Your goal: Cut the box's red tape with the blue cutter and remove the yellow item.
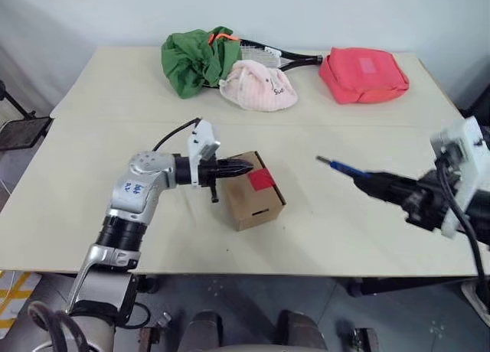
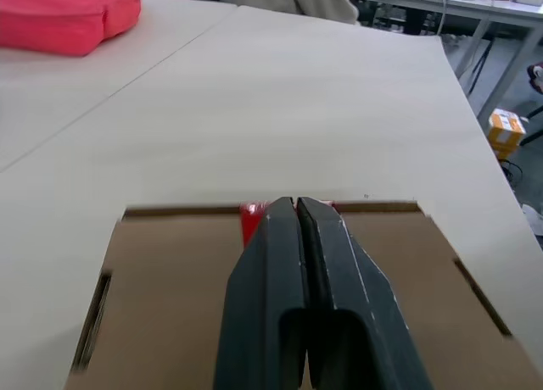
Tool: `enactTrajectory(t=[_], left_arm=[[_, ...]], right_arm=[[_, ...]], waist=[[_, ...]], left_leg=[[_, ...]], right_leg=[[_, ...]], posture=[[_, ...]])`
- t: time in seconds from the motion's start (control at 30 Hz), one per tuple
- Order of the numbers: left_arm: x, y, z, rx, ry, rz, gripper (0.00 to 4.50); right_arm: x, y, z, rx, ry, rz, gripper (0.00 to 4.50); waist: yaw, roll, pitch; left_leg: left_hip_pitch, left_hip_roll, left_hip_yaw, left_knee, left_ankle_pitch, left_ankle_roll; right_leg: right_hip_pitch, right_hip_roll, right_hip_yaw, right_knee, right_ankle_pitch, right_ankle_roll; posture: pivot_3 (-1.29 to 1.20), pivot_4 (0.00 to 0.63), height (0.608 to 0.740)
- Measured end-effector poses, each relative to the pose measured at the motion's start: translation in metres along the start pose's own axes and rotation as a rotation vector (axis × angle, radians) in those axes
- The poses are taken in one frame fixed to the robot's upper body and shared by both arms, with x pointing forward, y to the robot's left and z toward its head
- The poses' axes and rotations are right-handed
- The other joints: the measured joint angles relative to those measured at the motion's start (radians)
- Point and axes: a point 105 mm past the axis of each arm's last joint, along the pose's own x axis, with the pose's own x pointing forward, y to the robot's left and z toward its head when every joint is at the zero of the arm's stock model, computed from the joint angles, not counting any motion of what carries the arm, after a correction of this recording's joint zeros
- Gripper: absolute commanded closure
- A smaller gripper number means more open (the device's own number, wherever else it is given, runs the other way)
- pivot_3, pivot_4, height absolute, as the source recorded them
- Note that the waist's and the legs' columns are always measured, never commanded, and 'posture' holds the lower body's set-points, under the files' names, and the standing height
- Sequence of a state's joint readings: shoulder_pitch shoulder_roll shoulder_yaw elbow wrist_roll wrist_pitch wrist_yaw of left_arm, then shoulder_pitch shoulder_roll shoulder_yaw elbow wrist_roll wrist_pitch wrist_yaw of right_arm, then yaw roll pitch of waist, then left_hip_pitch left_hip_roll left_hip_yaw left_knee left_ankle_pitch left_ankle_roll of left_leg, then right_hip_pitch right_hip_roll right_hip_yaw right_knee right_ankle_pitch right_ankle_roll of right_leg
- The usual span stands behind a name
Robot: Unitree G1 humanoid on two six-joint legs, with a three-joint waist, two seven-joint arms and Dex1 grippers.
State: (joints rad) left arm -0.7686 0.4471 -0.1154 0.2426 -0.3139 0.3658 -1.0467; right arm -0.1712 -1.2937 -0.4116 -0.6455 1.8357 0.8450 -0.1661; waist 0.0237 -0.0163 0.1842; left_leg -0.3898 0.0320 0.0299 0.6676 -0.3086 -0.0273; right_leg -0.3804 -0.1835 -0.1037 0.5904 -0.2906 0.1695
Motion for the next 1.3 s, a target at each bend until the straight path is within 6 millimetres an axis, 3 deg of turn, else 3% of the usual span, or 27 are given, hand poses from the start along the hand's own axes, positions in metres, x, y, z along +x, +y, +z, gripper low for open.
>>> enactTrajectory(t=[0.17, 0.3, 0.47, 0.77, 1.3], left_arm=[[-0.003, 0.002, -0.009, 0.017, 0.097, 0.008, 4.47], [-0.009, 0.007, -0.01, 0.031, 0.17, 0.035, 4.47], [-0.013, 0.009, -0.007, 0.054, 0.244, 0.077, 4.47], [-0.01, 0.005, -0.006, 0.053, 0.271, 0.076, 4.47], [-0.007, -0.002, -0.007, 0.058, 0.273, 0.073, 4.47]], right_arm=[[0.045, 0.019, 0.014, 0.026, 0.0, 0.013, 4.31], [0.071, 0.035, 0.003, 0.077, 0.095, 0.041, 4.31], [0.089, 0.045, -0.013, 0.076, 0.18, 0.02, 4.31], [0.094, 0.033, -0.022, 0.079, 0.224, -0.077, 4.31], [0.098, 0.033, -0.022, 0.087, 0.219, -0.081, 4.31]], waist=[[-0.012, -0.003, 0.002], [-0.004, -0.003, 0.002], [0.003, -0.003, 0.002], [0.0, -0.003, 0.002], [0.0, -0.003, 0.002]], left_leg=[[-0.003, 0.001, 0.001, 0.0, 0.001, -0.001], [-0.015, 0.001, 0.002, 0.005, 0.001, -0.001], [-0.016, 0.001, 0.003, 0.007, 0.0, 0.0], [-0.016, 0.001, 0.004, 0.01, -0.001, 0.0], [-0.016, 0.001, 0.004, 0.011, -0.001, 0.001]], right_leg=[[-0.005, 0.0, 0.0, 0.001, 0.0, 0.0], [-0.016, 0.0, -0.001, 0.006, 0.0, 0.0], [-0.016, -0.001, -0.003, 0.006, 0.001, 0.001], [-0.016, -0.001, -0.002, 0.007, 0.001, 0.001], [-0.016, -0.001, -0.002, 0.008, 0.001, 0.001]], posture=[[0.0, 0.15, 0.74], [0.0, 0.15, 0.74], [0.0, 0.15, 0.74], [0.0, 0.15, 0.74], [0.0, 0.15, 0.74]])
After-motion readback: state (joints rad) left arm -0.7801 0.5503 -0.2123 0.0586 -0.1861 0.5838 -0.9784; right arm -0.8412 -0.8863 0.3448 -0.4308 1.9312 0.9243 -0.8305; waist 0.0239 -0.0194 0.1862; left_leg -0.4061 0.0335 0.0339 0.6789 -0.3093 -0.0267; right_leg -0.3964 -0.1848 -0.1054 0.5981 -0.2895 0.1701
